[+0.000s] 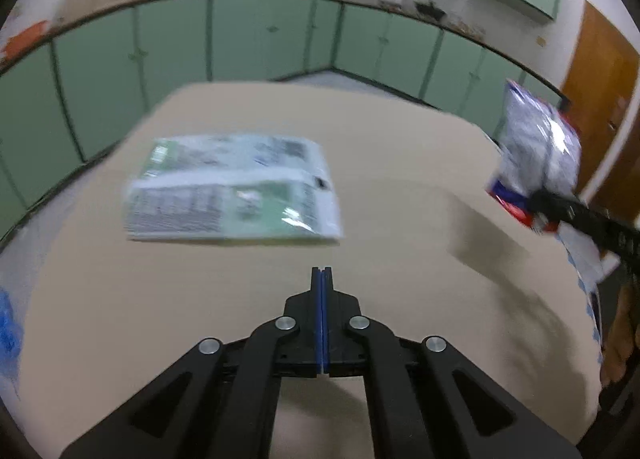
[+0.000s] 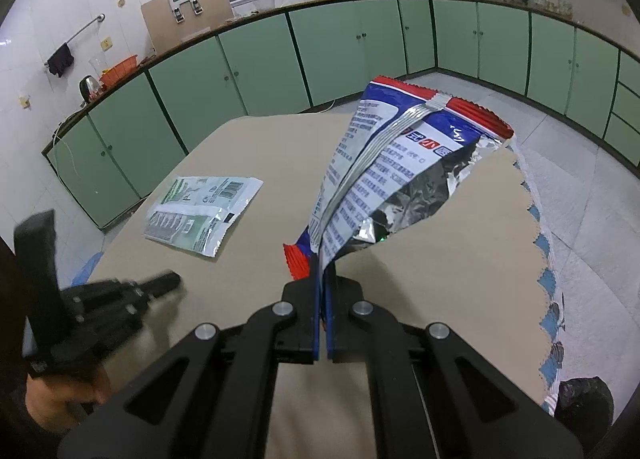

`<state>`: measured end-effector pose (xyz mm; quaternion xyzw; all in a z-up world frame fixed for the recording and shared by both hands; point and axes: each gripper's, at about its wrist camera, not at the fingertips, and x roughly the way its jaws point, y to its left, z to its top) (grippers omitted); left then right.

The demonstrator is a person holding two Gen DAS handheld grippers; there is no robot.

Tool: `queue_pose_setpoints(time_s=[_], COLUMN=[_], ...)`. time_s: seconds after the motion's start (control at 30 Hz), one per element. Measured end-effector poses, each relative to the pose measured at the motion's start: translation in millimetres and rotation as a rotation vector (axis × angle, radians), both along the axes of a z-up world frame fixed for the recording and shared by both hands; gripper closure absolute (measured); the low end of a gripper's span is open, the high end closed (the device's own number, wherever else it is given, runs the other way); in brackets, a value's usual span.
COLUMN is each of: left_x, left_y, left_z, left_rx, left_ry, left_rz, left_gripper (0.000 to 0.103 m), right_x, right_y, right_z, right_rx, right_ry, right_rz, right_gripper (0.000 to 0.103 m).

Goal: Collect trash
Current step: 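Grasp the green-white printed packet with the left tool while the right tool holds the chip bag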

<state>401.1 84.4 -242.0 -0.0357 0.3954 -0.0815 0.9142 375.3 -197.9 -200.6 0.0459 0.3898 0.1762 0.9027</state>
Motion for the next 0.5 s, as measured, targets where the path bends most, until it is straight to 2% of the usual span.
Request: queue_pose_setpoints(time_s=[0.03,0.07,0.1,0.13,0.27,0.37,0.5], left_x=[0.6,1.6,1.0,3.2,15.4,23.8,41.5], left_y=[6.4,14.1,19.0,24.5,47.5,73.0,84.8], left_z=[2.6,5.9,8.3,10.2,4.9,-4.2,-10.0], left_rx=[0.008,0.022,0.040,0.062,0.066,0.051,0.057], left_ry=[-0.012,-0.036,-0.052,-0.068,-0.055,-0.017,0.027], left_rz=[0.016,0.035,0.048,0.065,0.089,0.130,0.151], left_gripper=[0.084,0.059,0.041,0.035,0.025,0.024,0.023], right_x=[-1.2,-2.7,-3.5,-4.1,-2.6,-3.2,-0.8], right_y=[0.9,1.5,3.3,3.3,1.2,2.2,4.2], right_z=[-0.1,0.0,0.4,0.5,0.8,-0.3,-4.7], right_rx=[0.003,0.004,0.002,0.002,0.011,0.002,-0.003], right_ry=[0.003,0.002,0.001,0.000,0.002,0.000,0.011], right_rz=[0.001,0.002,0.006,0.007,0.005,0.011,0.010], right_gripper=[0.102,0.102,0.102,0.102,0.102,0.102,0.102])
